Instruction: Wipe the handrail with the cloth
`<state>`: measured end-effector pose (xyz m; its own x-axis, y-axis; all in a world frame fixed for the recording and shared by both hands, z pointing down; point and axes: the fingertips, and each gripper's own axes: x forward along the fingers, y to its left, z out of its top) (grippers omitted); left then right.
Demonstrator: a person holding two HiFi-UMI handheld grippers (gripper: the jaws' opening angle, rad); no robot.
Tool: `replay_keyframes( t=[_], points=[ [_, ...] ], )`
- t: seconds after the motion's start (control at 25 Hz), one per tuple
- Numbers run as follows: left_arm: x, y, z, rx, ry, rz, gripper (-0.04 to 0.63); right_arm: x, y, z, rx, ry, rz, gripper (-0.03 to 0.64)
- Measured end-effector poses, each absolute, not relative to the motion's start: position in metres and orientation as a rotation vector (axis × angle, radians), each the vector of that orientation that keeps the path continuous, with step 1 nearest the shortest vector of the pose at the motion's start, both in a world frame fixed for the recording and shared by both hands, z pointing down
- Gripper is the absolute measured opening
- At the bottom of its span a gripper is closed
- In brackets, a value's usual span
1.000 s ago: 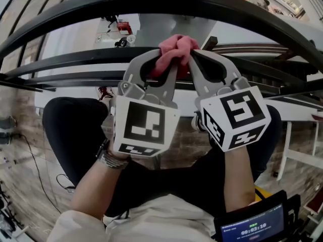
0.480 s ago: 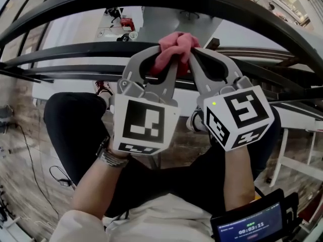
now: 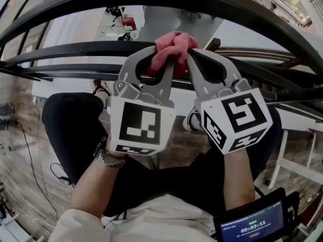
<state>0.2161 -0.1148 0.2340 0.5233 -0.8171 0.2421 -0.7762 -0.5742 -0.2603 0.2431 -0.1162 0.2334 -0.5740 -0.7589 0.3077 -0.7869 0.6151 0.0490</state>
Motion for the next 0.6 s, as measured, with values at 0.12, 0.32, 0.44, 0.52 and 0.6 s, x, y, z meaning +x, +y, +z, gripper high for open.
replay_keyframes(
  t=[0.12,0.32,0.44,0.52,0.6],
  points=[
    [0.222,-0.115,0.236,-2.624,1.339,-0.549,0.023,0.25,-0.116,0.235,1.278,-2.55,0.206,0.002],
    [0.21,-0.11,0.243,-2.641,1.322,-0.578,0.023,0.236,-0.113,0.242,1.293,-2.481,0.22,0.002],
    [0.212,-0.111,0.246,-2.666,1.345,-0.569,0.023,0.235,-0.118,0.243,1.276,-2.482,0.232,0.002],
    [0.22,-0.114,0.247,-2.675,1.355,-0.539,0.023,0.243,-0.122,0.242,1.271,-2.494,0.262,0.002],
    [0.223,-0.115,0.248,-2.689,1.354,-0.54,0.023,0.247,-0.125,0.24,1.277,-2.485,0.269,0.002]
  ],
)
